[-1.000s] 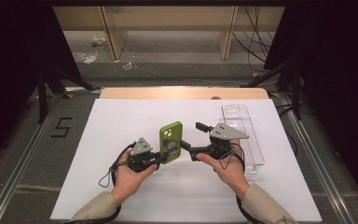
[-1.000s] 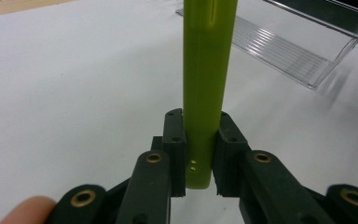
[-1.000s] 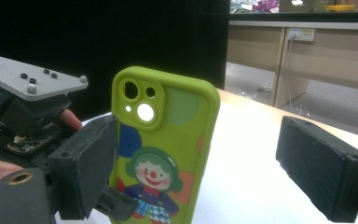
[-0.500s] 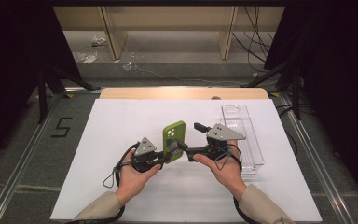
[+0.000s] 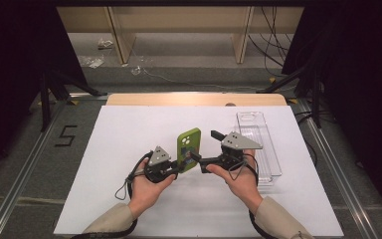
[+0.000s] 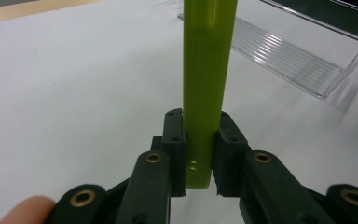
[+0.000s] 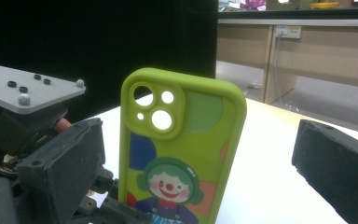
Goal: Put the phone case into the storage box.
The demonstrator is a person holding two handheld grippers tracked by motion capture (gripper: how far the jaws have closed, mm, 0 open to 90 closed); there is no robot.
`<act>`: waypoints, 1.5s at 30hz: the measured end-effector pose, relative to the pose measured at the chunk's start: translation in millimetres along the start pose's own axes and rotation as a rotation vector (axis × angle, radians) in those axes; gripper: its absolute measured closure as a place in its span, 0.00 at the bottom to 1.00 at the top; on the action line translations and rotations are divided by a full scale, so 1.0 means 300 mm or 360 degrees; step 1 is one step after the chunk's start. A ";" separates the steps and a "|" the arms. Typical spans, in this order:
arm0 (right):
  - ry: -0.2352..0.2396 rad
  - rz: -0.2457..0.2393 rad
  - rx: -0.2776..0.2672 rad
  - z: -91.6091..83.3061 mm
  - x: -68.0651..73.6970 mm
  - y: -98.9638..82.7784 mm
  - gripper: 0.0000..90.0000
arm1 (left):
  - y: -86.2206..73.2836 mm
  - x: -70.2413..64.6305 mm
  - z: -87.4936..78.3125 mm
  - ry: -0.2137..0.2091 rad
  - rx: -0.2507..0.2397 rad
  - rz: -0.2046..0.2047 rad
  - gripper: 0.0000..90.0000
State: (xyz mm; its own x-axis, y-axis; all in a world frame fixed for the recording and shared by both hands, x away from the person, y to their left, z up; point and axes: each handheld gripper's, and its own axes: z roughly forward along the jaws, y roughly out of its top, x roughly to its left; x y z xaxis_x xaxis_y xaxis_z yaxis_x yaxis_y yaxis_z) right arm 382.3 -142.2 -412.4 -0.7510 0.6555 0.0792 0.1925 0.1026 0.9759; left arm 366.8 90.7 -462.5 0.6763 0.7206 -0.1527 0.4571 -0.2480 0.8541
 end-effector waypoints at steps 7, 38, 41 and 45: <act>-0.0017 0.0004 -0.0003 0.001 0.000 0.000 0.02 | 0.006 -0.010 0.014 0.0008 -0.0006 0.0004 0.86; -0.0076 0.0030 -0.0006 0.008 -0.014 -0.004 0.01 | 0.021 -0.070 0.052 -0.0015 -0.0025 0.0040 0.85; -0.0077 0.0035 0.0000 0.010 -0.015 -0.006 0.01 | 0.023 -0.075 0.055 -0.0018 -0.0024 0.0042 0.85; -0.0084 0.0038 -0.0005 0.012 -0.015 -0.005 0.01 | 0.022 -0.081 0.061 -0.0020 -0.0024 0.0042 0.85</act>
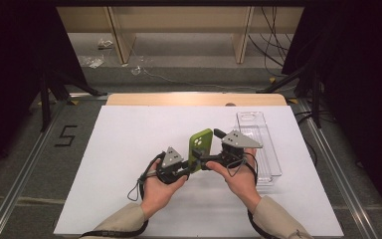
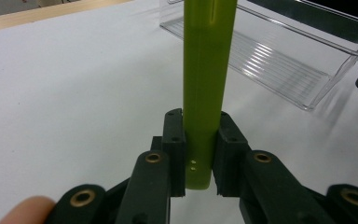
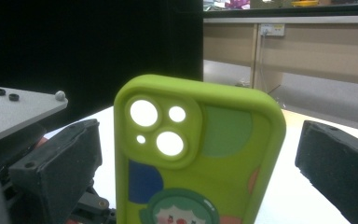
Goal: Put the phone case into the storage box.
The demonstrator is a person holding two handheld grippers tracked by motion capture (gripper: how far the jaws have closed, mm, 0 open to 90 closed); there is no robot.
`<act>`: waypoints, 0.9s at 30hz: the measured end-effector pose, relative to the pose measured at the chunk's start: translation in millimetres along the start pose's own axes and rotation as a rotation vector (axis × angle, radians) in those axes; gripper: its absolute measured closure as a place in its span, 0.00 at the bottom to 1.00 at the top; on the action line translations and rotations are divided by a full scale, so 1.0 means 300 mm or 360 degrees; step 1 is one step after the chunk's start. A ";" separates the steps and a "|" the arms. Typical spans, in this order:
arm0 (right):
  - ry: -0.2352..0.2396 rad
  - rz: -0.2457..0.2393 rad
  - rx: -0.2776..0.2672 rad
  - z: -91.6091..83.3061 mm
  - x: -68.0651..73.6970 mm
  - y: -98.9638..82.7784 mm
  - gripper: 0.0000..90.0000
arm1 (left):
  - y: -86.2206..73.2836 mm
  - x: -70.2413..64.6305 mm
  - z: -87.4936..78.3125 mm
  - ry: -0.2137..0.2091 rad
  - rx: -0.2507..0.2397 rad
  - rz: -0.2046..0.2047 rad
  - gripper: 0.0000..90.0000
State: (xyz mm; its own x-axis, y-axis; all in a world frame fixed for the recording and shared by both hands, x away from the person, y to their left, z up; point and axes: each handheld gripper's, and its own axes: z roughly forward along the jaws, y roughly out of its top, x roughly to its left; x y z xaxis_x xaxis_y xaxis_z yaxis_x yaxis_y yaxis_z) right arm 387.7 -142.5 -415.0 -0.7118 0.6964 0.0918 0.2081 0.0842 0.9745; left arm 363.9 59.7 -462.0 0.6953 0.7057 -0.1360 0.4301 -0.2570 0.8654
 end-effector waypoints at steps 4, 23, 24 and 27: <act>-0.0007 0.0006 0.0000 0.002 0.000 -0.002 0.02 | 0.000 -0.005 0.005 -0.0002 -0.0001 0.0003 0.85; -0.0014 0.0018 0.0002 0.005 -0.001 -0.004 0.03 | 0.000 -0.024 0.019 -0.0014 0.0004 0.0015 0.85; -0.0021 0.0019 -0.0001 0.005 -0.001 -0.004 0.03 | 0.000 -0.025 0.020 -0.0015 0.0002 0.0015 0.85; -0.0026 0.0024 0.0001 0.004 -0.003 -0.005 0.03 | 0.000 -0.029 0.022 -0.0014 0.0001 0.0015 0.85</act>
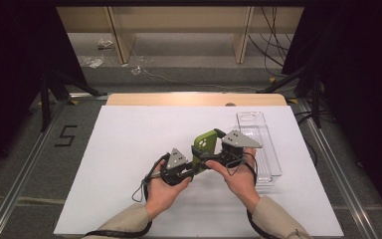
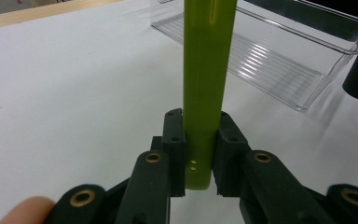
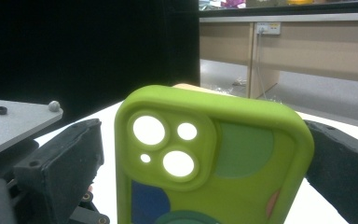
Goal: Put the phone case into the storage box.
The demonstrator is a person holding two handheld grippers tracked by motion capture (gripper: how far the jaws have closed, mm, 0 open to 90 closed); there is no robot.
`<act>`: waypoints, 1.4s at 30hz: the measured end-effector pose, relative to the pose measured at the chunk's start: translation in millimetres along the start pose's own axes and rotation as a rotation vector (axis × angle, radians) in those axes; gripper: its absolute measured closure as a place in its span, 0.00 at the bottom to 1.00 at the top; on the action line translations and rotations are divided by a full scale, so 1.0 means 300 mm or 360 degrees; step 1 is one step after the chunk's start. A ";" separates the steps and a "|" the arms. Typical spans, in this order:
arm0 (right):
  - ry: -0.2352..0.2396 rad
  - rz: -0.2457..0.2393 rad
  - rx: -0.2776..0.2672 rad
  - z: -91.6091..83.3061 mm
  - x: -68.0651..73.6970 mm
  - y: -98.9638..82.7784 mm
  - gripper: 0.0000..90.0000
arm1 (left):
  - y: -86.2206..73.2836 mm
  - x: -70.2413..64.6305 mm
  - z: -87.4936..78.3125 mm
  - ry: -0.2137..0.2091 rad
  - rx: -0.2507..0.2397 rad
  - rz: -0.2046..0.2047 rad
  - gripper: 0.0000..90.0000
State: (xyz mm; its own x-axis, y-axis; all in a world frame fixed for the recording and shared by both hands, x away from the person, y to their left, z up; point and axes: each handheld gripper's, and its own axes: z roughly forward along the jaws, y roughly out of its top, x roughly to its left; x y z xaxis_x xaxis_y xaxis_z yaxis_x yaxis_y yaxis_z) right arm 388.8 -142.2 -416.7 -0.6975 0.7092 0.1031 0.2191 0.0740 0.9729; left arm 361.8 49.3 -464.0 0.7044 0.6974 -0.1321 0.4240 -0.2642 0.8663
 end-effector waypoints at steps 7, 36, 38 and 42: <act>-0.0007 0.0005 -0.0004 0.000 -0.003 -0.001 0.04 | 0.000 -0.002 0.001 0.0002 -0.0006 -0.0001 0.85; -0.0065 0.0018 -0.0015 -0.003 -0.004 -0.007 0.16 | -0.001 0.000 0.002 -0.0001 -0.0010 -0.0008 0.85; -0.0068 0.0018 -0.0013 -0.003 -0.004 -0.007 0.16 | -0.001 0.001 0.003 0.0000 -0.0010 -0.0008 0.85; -0.0071 0.0018 -0.0013 -0.002 -0.004 -0.008 0.16 | -0.001 0.001 0.003 0.0000 -0.0011 -0.0009 0.85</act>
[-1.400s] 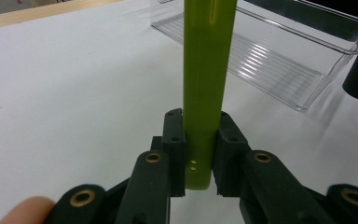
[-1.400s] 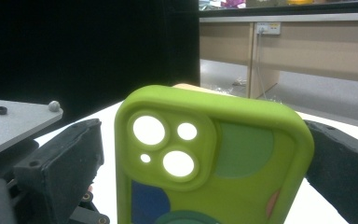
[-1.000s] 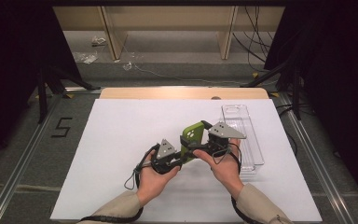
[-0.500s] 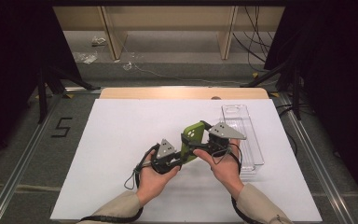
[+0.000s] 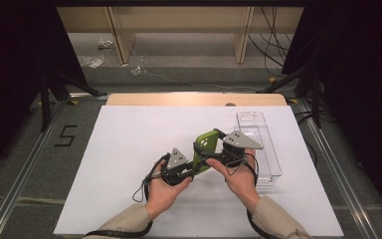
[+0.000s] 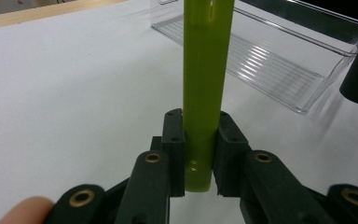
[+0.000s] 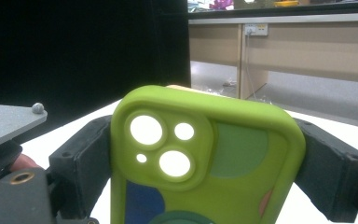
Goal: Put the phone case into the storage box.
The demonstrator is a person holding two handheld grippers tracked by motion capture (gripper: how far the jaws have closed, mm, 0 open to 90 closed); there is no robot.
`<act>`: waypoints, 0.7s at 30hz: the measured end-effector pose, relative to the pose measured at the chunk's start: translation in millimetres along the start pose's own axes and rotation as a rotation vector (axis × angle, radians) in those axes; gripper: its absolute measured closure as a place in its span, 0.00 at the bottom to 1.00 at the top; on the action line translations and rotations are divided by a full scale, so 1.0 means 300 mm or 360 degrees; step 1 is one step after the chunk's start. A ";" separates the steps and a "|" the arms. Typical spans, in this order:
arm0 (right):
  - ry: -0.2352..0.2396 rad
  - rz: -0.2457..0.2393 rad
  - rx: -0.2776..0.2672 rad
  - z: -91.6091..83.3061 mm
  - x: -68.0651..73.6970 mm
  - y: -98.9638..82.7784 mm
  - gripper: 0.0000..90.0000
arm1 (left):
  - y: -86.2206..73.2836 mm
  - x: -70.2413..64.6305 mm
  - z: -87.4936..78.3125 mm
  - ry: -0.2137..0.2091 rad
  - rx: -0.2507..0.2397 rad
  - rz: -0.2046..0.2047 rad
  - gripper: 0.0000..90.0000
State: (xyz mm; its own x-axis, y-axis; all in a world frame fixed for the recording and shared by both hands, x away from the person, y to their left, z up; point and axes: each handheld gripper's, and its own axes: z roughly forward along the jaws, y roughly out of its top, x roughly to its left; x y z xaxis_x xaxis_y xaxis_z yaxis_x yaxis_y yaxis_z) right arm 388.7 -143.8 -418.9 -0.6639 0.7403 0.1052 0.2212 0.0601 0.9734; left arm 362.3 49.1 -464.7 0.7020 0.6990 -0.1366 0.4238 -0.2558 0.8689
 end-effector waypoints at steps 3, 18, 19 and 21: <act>0.0004 -0.0001 -0.0001 0.000 0.000 0.000 0.16 | 0.000 0.000 0.000 0.0001 0.0001 0.0000 0.85; 0.0015 -0.0025 -0.0008 -0.001 0.005 0.003 0.17 | 0.000 0.000 0.000 0.0001 -0.0002 0.0006 0.85; 0.0013 -0.0023 -0.0013 -0.001 0.004 0.003 0.17 | 0.000 0.000 0.000 0.0002 -0.0003 0.0006 0.85; 0.0012 -0.0025 -0.0014 -0.001 0.004 0.003 0.17 | 0.000 0.000 -0.001 0.0001 -0.0002 0.0009 0.85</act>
State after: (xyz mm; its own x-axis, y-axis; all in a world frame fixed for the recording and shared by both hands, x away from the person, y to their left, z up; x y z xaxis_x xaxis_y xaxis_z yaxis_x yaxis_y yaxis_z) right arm 387.8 -143.1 -417.8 -0.6727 0.7342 0.0917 0.2047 0.0656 0.9766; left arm 362.2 49.2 -464.5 0.7040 0.6979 -0.1312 0.4190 -0.2590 0.8703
